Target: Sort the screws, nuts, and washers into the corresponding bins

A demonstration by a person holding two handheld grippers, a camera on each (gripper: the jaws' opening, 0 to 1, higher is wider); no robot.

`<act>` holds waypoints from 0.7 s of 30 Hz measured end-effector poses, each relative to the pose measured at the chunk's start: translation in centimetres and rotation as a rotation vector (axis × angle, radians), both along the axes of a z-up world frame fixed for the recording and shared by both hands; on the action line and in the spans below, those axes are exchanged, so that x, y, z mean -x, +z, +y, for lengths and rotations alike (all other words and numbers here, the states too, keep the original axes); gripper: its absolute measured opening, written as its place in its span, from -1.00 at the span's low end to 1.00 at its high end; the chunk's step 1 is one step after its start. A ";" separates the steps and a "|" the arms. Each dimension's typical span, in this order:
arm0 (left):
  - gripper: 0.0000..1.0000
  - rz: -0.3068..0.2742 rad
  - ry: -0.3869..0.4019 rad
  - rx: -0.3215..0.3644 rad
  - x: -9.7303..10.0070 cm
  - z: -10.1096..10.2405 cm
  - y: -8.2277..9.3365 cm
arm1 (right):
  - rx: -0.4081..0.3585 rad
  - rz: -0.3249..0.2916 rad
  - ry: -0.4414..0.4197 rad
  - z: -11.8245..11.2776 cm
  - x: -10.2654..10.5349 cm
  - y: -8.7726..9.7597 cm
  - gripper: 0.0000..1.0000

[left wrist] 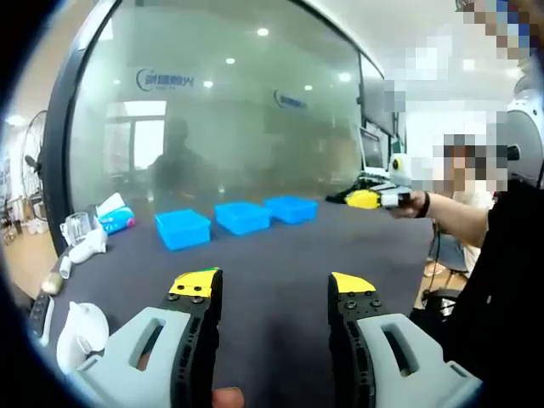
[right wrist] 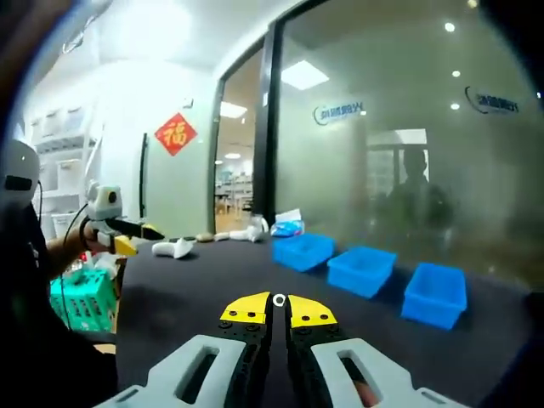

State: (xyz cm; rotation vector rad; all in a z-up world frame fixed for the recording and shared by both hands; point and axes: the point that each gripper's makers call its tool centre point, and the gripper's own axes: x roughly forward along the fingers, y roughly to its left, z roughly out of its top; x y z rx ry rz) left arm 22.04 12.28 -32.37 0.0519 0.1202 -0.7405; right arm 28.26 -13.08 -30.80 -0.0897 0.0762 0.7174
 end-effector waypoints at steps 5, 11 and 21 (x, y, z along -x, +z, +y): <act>-0.04 0.002 0.001 0.000 0.0 0.1 -0.1 | -0.015 -0.017 -0.027 -0.1 -3.4 1.2 -0.93; -0.04 0.005 0.009 -0.002 0.0 0.4 -0.3 | -0.052 0.015 -0.053 -0.1 -8.4 2.1 -0.93; -0.04 0.012 0.015 0.011 -0.4 0.7 -0.6 | -0.026 -0.004 -0.128 0.7 -17.0 2.9 -0.93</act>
